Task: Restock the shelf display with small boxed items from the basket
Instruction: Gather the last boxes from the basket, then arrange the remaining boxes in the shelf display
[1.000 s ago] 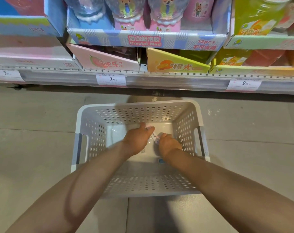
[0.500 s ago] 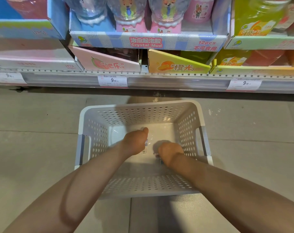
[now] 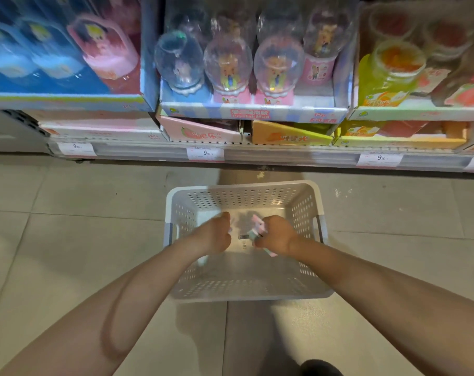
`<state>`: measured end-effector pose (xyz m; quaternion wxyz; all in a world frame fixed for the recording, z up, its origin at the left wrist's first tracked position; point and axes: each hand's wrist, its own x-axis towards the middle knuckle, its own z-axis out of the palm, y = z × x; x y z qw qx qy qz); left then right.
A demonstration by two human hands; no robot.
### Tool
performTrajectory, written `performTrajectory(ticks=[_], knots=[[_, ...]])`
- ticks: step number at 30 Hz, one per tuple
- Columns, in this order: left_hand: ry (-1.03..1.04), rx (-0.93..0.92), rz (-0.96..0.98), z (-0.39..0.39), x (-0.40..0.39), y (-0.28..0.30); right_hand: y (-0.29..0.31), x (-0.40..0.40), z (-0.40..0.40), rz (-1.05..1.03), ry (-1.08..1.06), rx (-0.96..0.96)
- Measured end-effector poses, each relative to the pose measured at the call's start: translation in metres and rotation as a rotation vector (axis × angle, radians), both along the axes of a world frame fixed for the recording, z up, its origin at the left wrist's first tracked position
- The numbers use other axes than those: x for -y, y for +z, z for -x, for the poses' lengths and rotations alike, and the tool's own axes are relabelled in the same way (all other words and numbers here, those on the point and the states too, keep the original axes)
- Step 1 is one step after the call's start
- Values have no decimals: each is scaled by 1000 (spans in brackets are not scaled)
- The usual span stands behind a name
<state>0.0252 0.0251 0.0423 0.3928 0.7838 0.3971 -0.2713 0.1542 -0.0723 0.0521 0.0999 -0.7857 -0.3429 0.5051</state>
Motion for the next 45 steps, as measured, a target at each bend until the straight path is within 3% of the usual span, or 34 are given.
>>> performTrajectory(ticks=[6, 12, 16, 27, 32, 40, 45], knots=[[131, 120, -48, 9, -2, 122, 129, -3, 3, -92, -434, -336], [170, 288, -103, 17, 2, 246, 250, 2, -2, -137, -627, -492], [186, 369, -32, 24, 9, 346, 355, 10, 0, -207, -667, -706], [-61, 529, -209, 36, 11, 674, 670, 29, 15, -393, -548, -791], [-272, 624, -451, 39, 14, 803, 784, 37, 17, -538, -463, -785], [-579, 745, -845, 33, 22, 943, 914, 51, 12, -629, -390, -774], [-694, 900, -951, 28, 36, 1000, 965, 60, 10, -660, -268, -694]])
